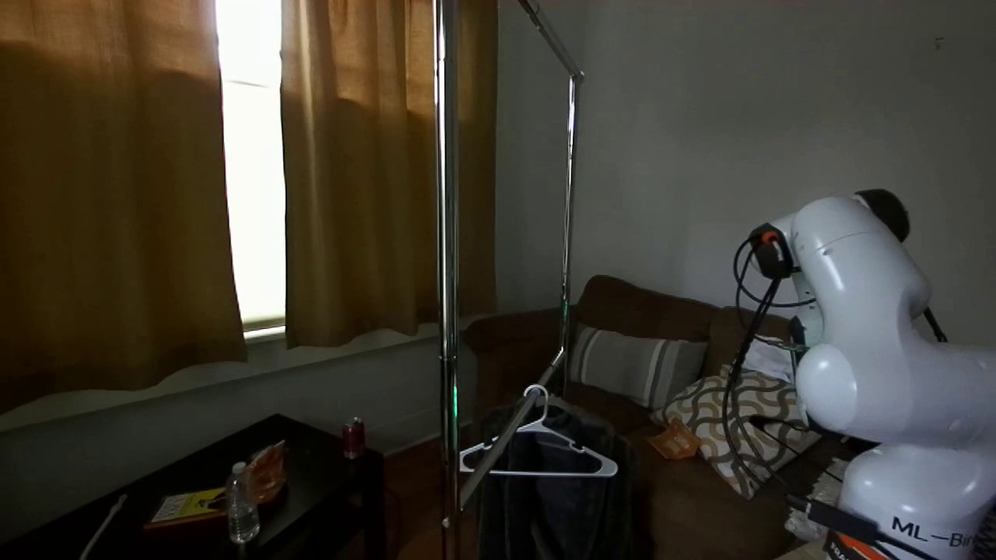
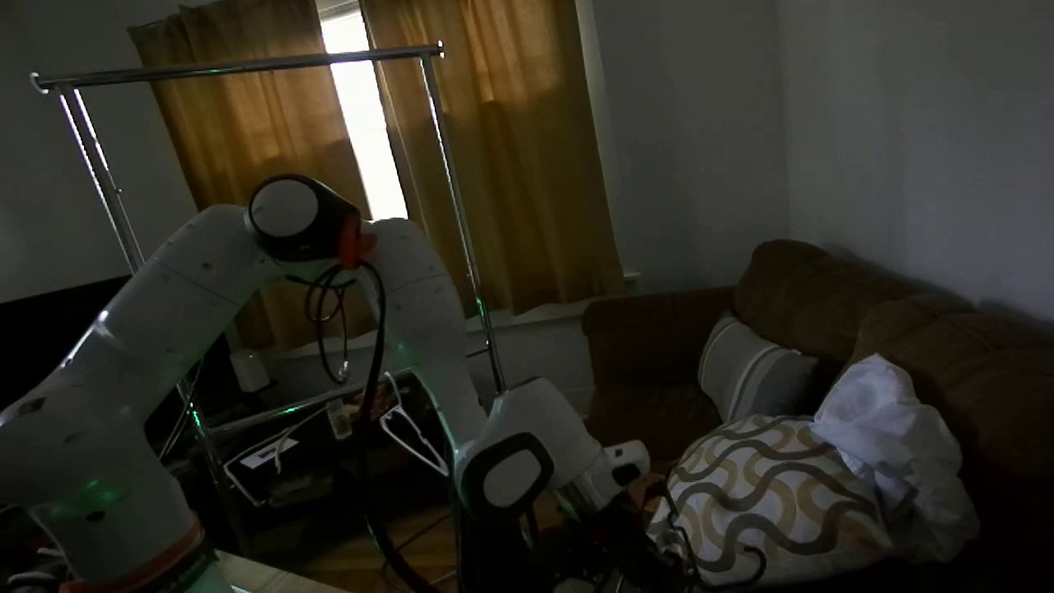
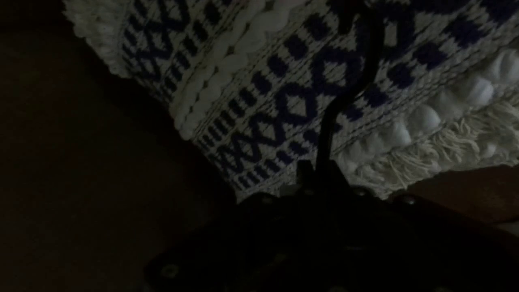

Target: Put the coat hanger on the bottom rack

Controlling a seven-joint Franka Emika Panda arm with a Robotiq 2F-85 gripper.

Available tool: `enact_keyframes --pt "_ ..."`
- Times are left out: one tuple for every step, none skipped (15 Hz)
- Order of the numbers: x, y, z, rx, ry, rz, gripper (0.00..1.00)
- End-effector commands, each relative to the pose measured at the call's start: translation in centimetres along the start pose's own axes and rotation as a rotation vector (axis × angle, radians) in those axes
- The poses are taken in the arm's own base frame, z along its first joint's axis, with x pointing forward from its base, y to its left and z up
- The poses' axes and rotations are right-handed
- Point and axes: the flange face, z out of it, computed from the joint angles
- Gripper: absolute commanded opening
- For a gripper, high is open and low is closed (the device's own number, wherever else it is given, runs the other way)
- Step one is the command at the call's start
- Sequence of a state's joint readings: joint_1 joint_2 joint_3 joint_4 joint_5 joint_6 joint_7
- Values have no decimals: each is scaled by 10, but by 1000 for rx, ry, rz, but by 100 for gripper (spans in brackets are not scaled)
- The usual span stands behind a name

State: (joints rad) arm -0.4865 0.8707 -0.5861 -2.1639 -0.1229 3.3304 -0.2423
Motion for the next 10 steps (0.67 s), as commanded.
enact_keyframes --pt "-12 -14 -53 -116 82 -4 2" --pt "-12 -19 -65 -144 108 -15 2" --pt "-15 -27 -81 -180 144 -31 2" --pt "-15 -33 -92 -205 174 -42 2" --pt "-18 -43 -106 -230 206 -54 2" --pt "-16 -51 -114 -246 238 -65 2" --pt "-18 -61 -127 -262 269 -79 2" --pt "-19 -71 -139 -278 304 -92 2" --pt "-19 -81 -149 -297 343 -108 2" --pt "-20 -92 -161 -312 378 -130 2"
